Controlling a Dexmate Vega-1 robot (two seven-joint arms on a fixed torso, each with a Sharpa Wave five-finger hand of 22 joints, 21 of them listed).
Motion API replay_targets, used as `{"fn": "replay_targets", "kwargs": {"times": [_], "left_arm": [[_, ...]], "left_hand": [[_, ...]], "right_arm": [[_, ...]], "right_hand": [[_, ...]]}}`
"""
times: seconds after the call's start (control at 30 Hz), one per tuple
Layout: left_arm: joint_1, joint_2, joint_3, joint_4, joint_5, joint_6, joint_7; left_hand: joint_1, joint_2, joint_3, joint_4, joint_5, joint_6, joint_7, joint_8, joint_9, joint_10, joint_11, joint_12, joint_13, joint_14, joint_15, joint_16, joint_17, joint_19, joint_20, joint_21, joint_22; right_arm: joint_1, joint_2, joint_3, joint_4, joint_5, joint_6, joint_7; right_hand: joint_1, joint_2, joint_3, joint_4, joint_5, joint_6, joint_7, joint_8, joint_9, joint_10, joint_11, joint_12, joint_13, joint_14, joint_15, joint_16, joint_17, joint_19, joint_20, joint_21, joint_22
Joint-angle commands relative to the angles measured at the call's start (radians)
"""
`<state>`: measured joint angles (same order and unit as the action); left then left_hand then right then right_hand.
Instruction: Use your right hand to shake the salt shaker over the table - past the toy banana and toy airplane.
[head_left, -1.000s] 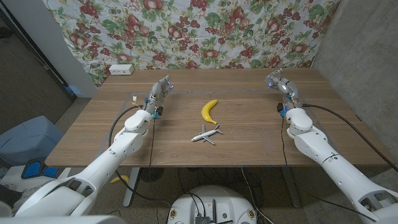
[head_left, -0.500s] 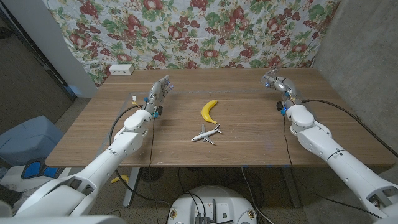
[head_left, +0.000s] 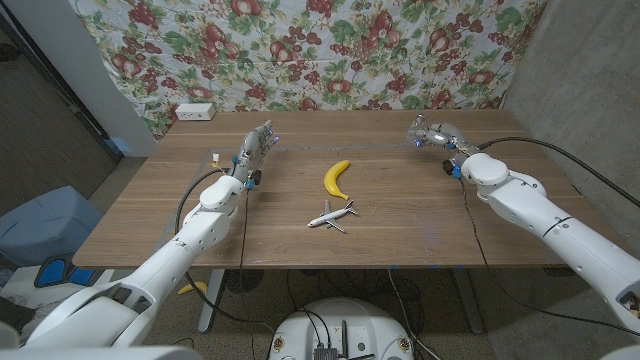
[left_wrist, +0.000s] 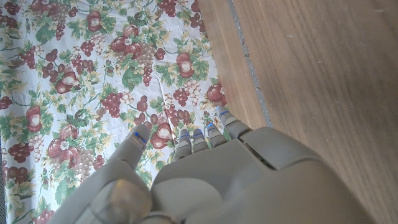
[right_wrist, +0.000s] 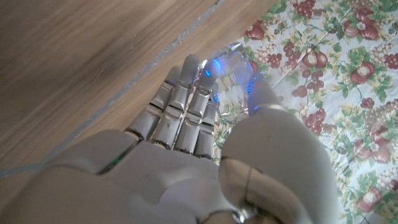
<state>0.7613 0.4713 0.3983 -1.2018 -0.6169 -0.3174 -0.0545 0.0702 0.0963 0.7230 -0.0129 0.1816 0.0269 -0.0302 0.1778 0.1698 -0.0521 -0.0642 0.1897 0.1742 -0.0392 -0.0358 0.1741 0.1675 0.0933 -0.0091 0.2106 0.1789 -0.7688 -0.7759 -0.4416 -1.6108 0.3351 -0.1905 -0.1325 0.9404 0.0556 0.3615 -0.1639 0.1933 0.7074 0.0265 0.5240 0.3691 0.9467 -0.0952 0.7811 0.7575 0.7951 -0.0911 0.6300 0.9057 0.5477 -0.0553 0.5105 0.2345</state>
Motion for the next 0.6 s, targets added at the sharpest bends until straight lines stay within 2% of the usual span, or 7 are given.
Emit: {"fn": "replay_targets", "kwargs": {"times": [0.03, 0.6], "left_arm": [[0.004, 0.002, -0.002, -0.003, -0.001, -0.001, -0.001], [0.011, 0.006, -0.003, -0.016, 0.000, 0.000, 0.004]], "left_hand": [[-0.004, 0.064, 0.002, -0.002, 0.004, 0.007, 0.000, 0.003, 0.003, 0.005, -0.003, 0.002, 0.004, 0.000, -0.035, 0.004, 0.003, 0.005, 0.000, -0.003, 0.004], [-0.004, 0.064, 0.002, -0.002, 0.004, 0.008, -0.001, 0.003, 0.003, 0.005, -0.001, 0.002, 0.004, 0.000, -0.035, 0.004, 0.003, 0.005, 0.001, -0.003, 0.004]], "right_arm": [[0.043, -0.046, -0.038, -0.023, -0.015, -0.087, 0.076], [0.011, -0.031, -0.018, -0.025, -0.017, -0.041, 0.023]], "right_hand": [[0.092, 0.095, 0.016, 0.022, 0.005, 0.239, -0.051, -0.001, 0.002, 0.026, -0.055, 0.005, -0.001, 0.008, -0.123, -0.006, 0.007, -0.006, -0.041, 0.010, 0.002], [0.092, 0.094, 0.014, 0.023, 0.005, 0.239, -0.053, -0.002, 0.006, 0.026, -0.055, 0.006, -0.002, 0.015, -0.124, -0.022, 0.023, -0.014, -0.043, 0.027, -0.001]]}}
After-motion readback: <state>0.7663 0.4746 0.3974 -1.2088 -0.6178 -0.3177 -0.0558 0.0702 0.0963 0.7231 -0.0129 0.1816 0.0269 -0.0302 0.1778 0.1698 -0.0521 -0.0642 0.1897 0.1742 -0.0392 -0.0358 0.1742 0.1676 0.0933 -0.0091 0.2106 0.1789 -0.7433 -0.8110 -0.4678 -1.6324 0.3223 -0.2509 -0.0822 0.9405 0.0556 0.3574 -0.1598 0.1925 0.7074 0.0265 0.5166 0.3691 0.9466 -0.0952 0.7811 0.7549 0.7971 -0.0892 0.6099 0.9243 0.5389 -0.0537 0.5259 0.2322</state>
